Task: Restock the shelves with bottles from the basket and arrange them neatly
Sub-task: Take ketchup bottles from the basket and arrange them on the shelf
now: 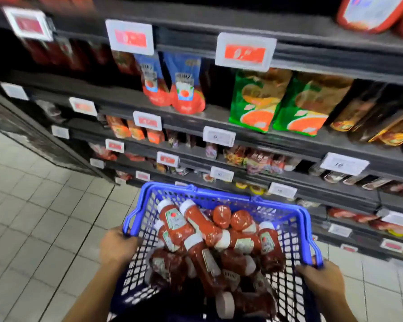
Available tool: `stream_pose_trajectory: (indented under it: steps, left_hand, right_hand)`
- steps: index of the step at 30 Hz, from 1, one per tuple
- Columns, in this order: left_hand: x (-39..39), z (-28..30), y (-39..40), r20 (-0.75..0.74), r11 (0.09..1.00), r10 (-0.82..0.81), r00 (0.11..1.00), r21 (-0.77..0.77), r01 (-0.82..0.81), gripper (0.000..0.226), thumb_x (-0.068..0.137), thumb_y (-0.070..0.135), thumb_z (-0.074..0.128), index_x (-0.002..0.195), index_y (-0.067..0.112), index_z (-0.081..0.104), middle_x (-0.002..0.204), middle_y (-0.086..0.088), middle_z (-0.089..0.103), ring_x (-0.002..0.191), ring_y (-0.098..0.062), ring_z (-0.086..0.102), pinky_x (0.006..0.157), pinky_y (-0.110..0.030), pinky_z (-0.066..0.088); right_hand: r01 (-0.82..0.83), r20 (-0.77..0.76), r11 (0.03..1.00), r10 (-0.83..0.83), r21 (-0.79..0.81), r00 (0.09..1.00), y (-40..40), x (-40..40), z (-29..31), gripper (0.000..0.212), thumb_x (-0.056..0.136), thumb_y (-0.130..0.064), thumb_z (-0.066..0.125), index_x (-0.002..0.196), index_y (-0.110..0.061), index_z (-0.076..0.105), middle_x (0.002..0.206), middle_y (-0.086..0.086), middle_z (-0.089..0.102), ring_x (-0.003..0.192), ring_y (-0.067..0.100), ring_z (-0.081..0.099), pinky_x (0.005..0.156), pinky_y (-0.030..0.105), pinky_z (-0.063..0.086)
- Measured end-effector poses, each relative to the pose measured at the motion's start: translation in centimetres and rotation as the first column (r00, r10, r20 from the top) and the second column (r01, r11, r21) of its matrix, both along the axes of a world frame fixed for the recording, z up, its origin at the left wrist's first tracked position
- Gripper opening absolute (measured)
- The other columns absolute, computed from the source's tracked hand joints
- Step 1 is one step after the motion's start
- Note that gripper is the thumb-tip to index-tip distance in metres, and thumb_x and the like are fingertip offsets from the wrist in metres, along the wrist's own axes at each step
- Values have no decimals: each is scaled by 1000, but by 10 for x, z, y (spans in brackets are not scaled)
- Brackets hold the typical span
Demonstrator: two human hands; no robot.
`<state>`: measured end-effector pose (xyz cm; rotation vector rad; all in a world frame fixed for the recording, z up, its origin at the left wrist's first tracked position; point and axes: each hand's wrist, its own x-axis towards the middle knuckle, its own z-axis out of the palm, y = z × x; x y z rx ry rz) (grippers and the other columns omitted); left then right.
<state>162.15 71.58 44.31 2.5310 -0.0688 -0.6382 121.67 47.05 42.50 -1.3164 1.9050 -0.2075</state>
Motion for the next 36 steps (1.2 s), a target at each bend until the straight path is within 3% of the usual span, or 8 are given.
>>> stream_pose_trajectory:
  steps: [8, 14, 17, 22, 26, 30, 33, 36]
  left_hand:
    - [68, -41, 25, -22, 998, -36, 999, -43, 35, 23, 54, 24, 81, 70, 13, 69, 64, -12, 69, 67, -32, 68, 69, -43, 57]
    - [110, -105, 39, 34, 989, -148, 988, 30, 147, 37, 56, 37, 72, 68, 3, 66, 58, -17, 58, 55, -28, 48, 58, -36, 40]
    - [121, -145, 39, 5, 989, -135, 991, 61, 135, 37, 52, 37, 70, 68, 5, 66, 60, -15, 62, 57, -32, 57, 55, -36, 41]
    - [133, -250, 38, -4, 984, -120, 993, 131, 120, 29, 57, 32, 77, 69, 8, 66, 55, -8, 59, 52, -26, 54, 48, -32, 38]
    - [134, -352, 36, -46, 972, -147, 988, 176, 153, 38, 48, 42, 69, 72, 12, 68, 66, -13, 66, 67, -34, 63, 60, -39, 49]
    - [126, -440, 35, -32, 978, -134, 990, 159, 137, 34, 44, 41, 70, 62, 12, 61, 59, -9, 62, 63, -33, 65, 60, -46, 55]
    - [125, -490, 25, -24, 984, -117, 993, 132, 119, 34, 43, 37, 72, 62, 12, 59, 53, 0, 58, 55, -26, 57, 58, -41, 53]
    - [124, -526, 15, -51, 983, -111, 992, 140, 118, 33, 45, 32, 75, 67, 11, 62, 62, -4, 65, 59, -27, 62, 58, -40, 54]
  right_hand:
    - [44, -73, 999, -44, -14, 996, 41, 60, -31, 23, 60, -8, 87, 63, -9, 65, 49, 3, 62, 50, 26, 60, 50, 29, 42]
    - [67, -109, 997, -61, 47, 992, 67, 88, -93, 22, 57, -10, 88, 65, -10, 68, 48, 0, 63, 49, 25, 58, 55, 43, 53]
    - [71, -105, 995, -64, 72, 992, 78, 102, -134, 22, 59, -9, 88, 63, -9, 67, 44, -6, 59, 45, 19, 54, 52, 38, 50]
    - [93, -114, 988, -79, 120, 990, 74, 114, -226, 21, 62, -11, 88, 63, -11, 68, 42, -11, 59, 37, 6, 52, 46, 23, 42]
    - [59, -110, 990, -45, 131, 993, 70, 110, -320, 22, 62, -10, 90, 63, -11, 68, 42, -11, 59, 35, 3, 52, 41, 21, 41]
    - [72, -137, 986, -52, 149, 989, 63, 96, -409, 25, 59, -11, 91, 68, -14, 68, 58, -1, 67, 53, 21, 62, 54, 28, 48]
    - [116, -119, 980, -97, 161, 988, 53, 92, -465, 30, 57, -5, 90, 67, -14, 64, 64, 5, 67, 58, 23, 61, 63, 41, 55]
    - [131, -112, 976, -113, 175, 987, 41, 91, -506, 35, 58, -4, 92, 69, -17, 62, 66, 4, 66, 59, 22, 60, 62, 39, 55]
